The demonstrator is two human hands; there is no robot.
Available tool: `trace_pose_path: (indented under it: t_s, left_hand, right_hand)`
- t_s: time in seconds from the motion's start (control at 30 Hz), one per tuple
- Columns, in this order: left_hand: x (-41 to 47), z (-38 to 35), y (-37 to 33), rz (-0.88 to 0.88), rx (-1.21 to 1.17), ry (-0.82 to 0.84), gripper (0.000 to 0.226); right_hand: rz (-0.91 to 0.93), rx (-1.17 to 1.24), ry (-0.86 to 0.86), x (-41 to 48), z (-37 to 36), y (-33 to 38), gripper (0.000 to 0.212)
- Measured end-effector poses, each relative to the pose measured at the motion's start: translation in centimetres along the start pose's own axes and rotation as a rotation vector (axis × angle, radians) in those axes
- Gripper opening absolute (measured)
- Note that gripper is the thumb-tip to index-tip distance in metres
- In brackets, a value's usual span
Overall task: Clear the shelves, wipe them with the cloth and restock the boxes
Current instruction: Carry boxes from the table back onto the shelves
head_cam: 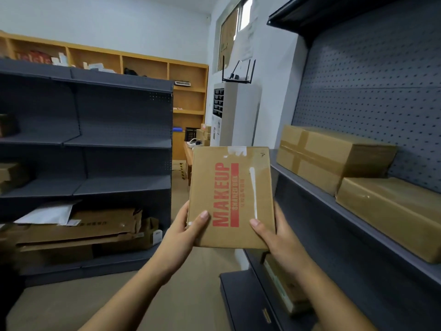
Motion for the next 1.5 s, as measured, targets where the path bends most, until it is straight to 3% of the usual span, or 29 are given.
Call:
trace_pose_path:
  t_s: [0.37,0.8,0.93,1.13,1.23,1.5]
  left_hand:
    - [17.4,6.3,4.2,-0.019,-0.023,0.019,0.059]
    - [40.6,15.6,7.4,-0.097,-0.028,0.192,0.051]
    - [46.4,15.7,8.3,-0.116,-0.075,0.243,0.048]
    - [56.9,15.4,8.8,-0.150,-0.057,0.301,0.061]
    - [61.2,14.1,9.6,-0.163,-0.059,0.322,0.055]
    - [71.3,10.7,9.5,-0.194,-0.056,0.391,0.042]
  right_hand:
    - [-0.032,-0.019,0.006,17.0,4.6,-5.7,0.051]
    - [-0.056,-0.065,-0.213,36.6,8.6,-10.7,0.062]
    - [-0.049,-0.082,-0.265,40.8,11.0,-12.2,0.077]
    - [-0.023,-0.099,-0.342,46.9,16.6,-14.6,0.067]
    - [-0.008,-0.116,-0.376,49.4,19.3,-16.0,0.061]
    - [-0.042,-0.162,-0.491,53.9,26.8,-18.6,0.074]
Point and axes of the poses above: each hand's wrist, its own x-axis towards the middle knuckle, its own z-axis out of the back of the hand, y = z × x, the point moved 3 cm from there along x, towards the middle knuckle, and after that the axes turned 15 degrees about y, right-handed, at the moved point
